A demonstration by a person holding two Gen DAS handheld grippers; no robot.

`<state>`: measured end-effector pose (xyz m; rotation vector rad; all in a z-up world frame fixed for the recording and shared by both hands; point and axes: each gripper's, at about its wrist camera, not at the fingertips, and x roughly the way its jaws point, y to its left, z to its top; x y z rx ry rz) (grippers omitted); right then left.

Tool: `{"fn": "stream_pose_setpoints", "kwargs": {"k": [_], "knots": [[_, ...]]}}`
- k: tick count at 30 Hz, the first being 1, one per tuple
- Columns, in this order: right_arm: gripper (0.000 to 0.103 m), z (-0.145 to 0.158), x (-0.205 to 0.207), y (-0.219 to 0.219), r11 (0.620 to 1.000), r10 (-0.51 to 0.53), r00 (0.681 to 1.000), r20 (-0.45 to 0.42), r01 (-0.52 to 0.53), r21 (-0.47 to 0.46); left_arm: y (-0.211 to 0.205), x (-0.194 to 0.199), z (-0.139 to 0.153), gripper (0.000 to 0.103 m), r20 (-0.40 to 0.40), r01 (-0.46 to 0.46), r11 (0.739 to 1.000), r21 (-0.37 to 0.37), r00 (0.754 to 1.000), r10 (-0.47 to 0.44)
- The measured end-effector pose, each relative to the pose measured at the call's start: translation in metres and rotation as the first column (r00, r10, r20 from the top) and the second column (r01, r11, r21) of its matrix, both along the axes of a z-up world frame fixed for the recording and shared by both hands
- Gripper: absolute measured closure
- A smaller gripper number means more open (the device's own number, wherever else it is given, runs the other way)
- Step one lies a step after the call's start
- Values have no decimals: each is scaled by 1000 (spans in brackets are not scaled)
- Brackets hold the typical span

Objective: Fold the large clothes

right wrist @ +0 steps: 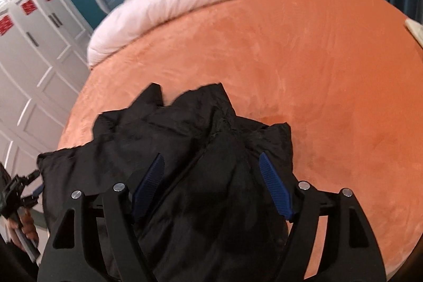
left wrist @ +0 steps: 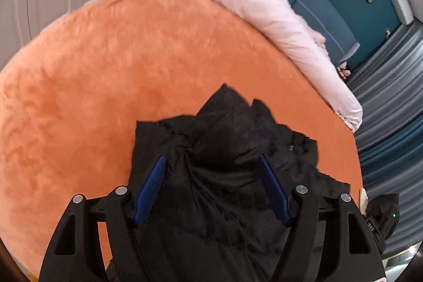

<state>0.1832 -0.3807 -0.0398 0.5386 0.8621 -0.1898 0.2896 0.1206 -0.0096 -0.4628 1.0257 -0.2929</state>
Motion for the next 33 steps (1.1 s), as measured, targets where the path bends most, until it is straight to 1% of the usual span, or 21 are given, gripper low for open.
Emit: {"fn": "stream_pose_setpoints", "kwargs": {"k": [1,2,3,4,5,6,9,10,11,13,14,15,16,18,20,22,24,26,28,30,33], "knots": [[43,-7,5,0,999,9,1000,-13,-9,38,-3,2,-4,36,-10,5,1000,-5,1000,-5],[59,-9,9,1,999,12,1000,-27,-10,45,-7,4,-7,40,-17,11,1000,0,1000,-11],[84,-8,10,3,1000,12,999,-36,-12,15,-9,5,-6,46,-15,15,1000,12,1000,-15],[92,-5,9,5,1000,25,999,-27,-25,-1,-12,7,-5,63,-7,25,999,32,1000,-24],[97,6,5,5,1000,27,999,19,-27,-3,-15,7,-1,86,14,35,997,72,999,-36],[99,17,-1,2,1000,14,997,71,-14,8,-13,8,0,94,25,41,996,82,999,-44],[99,46,-22,-13,997,-51,978,203,37,71,-11,9,15,99,86,25,996,90,996,-33],[99,50,-26,-15,996,-66,972,226,49,80,-12,11,18,100,101,22,995,93,994,-32],[99,50,-26,-14,997,-71,971,228,61,50,-14,14,17,100,97,20,994,105,995,-30],[99,28,-10,-3,996,-44,991,126,52,-69,-24,23,1,100,42,15,987,162,999,-23],[97,1,4,2,993,-21,1000,16,23,-118,-30,28,-15,99,-7,21,979,202,1000,-20],[90,-23,13,5,992,-5,997,-73,-4,-129,-36,32,-29,97,-40,23,968,249,999,-13],[88,-33,14,8,989,-1,996,-93,-13,-149,-39,34,-41,93,-63,19,956,292,998,0],[87,-26,11,13,979,-17,997,-77,1,-202,-36,32,-49,90,-62,-11,957,289,998,31],[85,-8,4,13,976,-49,997,-60,35,-215,-30,24,-37,90,-43,-39,953,300,998,54],[85,14,-10,12,967,-73,997,5,73,-243,-28,12,-15,90,14,-54,939,341,999,53],[84,43,-29,16,961,-77,992,98,100,-258,-31,-12,24,93,151,-106,917,384,987,51],[84,66,-32,35,969,-16,988,153,53,-241,-48,-34,62,92,268,-99,914,394,963,-11],[85,78,-28,61,969,58,983,175,-13,-248,-76,-47,85,90,317,-24,924,383,942,-107],[85,84,-18,106,951,190,968,163,-140,-277,-114,-56,92,85,313,89,915,393,923,-224],[86,77,-4,150,903,315,943,111,-262,-340,-156,-63,78,81,265,200,884,422,906,-331]]}}
